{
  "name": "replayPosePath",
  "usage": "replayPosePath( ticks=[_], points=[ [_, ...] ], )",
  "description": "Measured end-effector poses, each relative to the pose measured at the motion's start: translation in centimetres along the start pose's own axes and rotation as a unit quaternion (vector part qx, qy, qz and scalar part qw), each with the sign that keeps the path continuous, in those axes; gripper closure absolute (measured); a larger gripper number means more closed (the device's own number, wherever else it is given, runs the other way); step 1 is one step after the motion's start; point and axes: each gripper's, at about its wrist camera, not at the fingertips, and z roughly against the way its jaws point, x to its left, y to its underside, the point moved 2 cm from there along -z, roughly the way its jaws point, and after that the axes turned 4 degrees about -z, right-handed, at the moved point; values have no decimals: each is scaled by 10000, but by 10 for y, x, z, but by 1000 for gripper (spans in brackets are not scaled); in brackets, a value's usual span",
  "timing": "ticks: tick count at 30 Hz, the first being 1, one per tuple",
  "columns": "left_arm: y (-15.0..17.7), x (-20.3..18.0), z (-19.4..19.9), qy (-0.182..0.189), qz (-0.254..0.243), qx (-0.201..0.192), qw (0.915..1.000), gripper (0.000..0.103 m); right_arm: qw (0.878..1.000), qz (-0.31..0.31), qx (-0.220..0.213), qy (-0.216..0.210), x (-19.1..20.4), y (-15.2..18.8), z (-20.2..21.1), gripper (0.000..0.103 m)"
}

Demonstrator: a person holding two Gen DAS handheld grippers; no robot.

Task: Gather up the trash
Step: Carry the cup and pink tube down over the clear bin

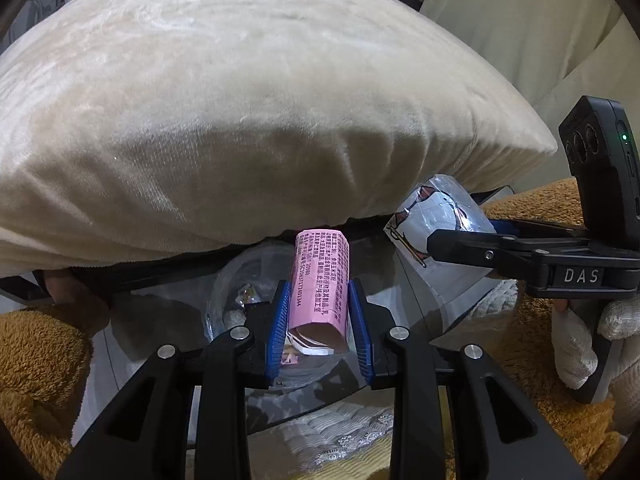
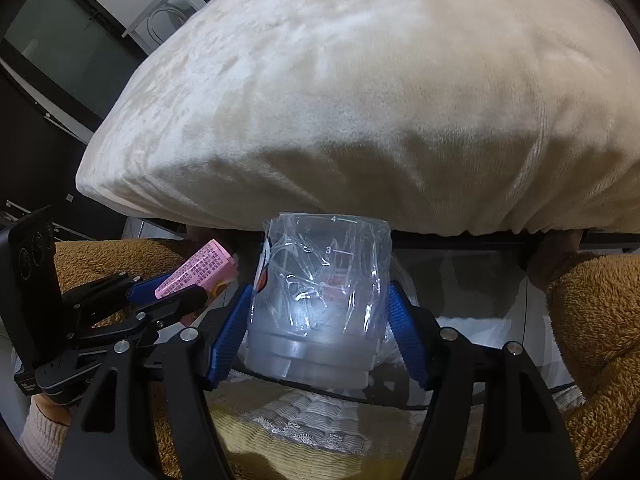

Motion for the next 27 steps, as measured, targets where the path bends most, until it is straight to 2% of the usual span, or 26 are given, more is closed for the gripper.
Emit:
replayPosePath(
  ticks=[7, 13, 21, 27],
  points=[
    [5, 5, -31, -132, 38, 664, 9977, 74, 9988, 6, 482, 134, 3, 4, -33, 36],
    [12, 18, -48, -161, 256, 1083, 9937, 74, 9968, -58, 774, 205, 2, 2, -51, 36],
    [14, 21, -60, -159, 337, 1414, 9893, 74, 9947, -199, 973, 255, -3, -4, -63, 36],
    [13, 21, -67, -151, 343, 1503, 9879, 74, 9951, -231, 943, 188, -5, -8, -58, 35]
  ],
)
